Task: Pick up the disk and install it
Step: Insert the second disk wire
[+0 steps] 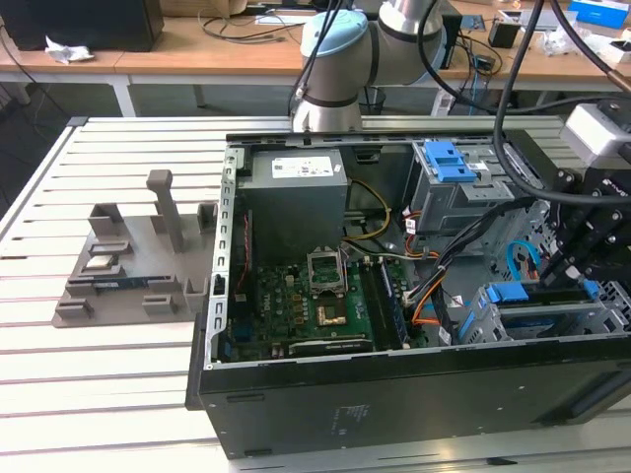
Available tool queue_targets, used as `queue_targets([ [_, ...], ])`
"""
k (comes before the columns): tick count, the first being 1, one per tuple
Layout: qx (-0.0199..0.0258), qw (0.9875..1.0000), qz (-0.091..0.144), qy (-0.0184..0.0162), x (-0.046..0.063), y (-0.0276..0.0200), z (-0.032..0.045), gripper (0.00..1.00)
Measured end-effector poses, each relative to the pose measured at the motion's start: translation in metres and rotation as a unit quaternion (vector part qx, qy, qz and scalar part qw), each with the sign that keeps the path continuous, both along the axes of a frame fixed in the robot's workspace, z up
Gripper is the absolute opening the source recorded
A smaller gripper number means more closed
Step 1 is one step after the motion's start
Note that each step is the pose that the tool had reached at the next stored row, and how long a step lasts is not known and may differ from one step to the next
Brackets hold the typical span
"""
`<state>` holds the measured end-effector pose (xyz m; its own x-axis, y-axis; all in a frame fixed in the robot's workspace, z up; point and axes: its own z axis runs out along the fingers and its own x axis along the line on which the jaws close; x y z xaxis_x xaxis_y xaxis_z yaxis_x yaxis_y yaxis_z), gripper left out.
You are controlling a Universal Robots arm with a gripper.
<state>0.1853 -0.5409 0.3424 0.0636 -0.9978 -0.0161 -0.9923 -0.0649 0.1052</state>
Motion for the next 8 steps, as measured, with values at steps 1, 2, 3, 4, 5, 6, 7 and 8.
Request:
queue_targets([
  [1, 0.0, 1.0, 0.0, 0.0, 0.0, -0.0003, -0.0011, 0.16],
  [2, -0.0002, 1.0, 0.0, 0.0, 0.0, -0.0004, -0.002, 0.16],
  [3, -0.0004, 1.0, 0.0, 0.0, 0.0, -0.0005, -0.0033, 0.16],
  [4, -0.0001, 1.0, 0.0, 0.0, 0.0, -0.0005, -0.0037, 0.16],
  [5, -0.0001, 1.0, 0.0, 0.0, 0.0, -0.0005, -0.0037, 0.16],
  [6, 0.0004, 1.0, 0.0, 0.0, 0.0, -0.0005, -0.0041, 0.16],
  [7, 0.0003, 1.0, 0.0, 0.0, 0.0, -0.0005, -0.0041, 0.17],
  [8, 0.0002, 1.0, 0.001, 0.0001, 0.0, -0.0005, -0.004, 0.24],
])
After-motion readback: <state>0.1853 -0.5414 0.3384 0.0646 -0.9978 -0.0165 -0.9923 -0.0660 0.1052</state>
